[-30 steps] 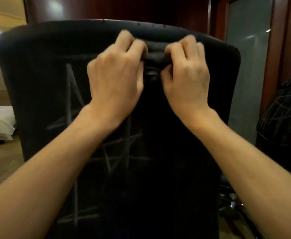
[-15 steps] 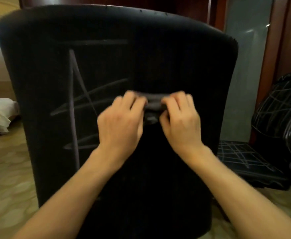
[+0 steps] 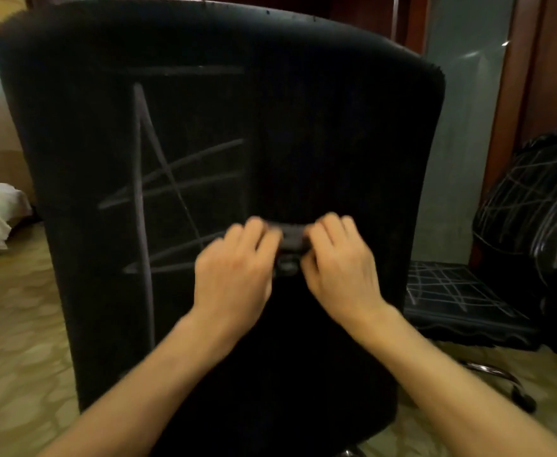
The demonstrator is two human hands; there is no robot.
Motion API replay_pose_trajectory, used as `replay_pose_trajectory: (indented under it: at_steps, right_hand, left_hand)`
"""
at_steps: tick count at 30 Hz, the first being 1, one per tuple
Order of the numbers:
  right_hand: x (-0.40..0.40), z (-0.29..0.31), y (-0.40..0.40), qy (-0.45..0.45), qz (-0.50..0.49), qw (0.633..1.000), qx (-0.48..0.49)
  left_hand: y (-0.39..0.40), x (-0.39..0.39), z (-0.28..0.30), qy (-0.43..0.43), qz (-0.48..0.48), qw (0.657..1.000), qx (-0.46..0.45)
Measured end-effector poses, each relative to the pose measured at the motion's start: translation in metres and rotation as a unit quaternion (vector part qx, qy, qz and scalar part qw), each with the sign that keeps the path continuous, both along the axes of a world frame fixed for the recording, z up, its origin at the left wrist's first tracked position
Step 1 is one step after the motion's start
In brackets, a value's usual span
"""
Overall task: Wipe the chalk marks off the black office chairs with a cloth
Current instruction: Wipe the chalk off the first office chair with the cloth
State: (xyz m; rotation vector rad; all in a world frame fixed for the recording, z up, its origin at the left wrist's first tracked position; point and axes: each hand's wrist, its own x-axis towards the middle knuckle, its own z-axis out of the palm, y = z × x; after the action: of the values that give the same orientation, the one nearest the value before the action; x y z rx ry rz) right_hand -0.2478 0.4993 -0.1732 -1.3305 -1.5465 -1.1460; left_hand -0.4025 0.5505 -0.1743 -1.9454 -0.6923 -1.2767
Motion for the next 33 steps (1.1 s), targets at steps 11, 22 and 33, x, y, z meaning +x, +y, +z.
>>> replay_pose_trajectory:
  at_steps: [11, 22, 33]
  right_hand:
    - [-0.011, -0.034, 0.012, 0.024, 0.013, 0.999, 0.018]
    - [-0.05, 0.092, 0.0, 0.008, -0.019, 0.994, 0.108]
    - [-0.041, 0.029, 0.02, 0.026, -0.011, 0.996, 0.084]
  left_hand:
    - [-0.005, -0.01, -0.027, -0.017, -0.006, 0.998, -0.06]
    - [-0.008, -0.035, 0.091, -0.107, 0.006, 0.994, 0.015]
    - [-0.002, -0.033, 0.032, -0.05, -0.078, 0.991, -0.093]
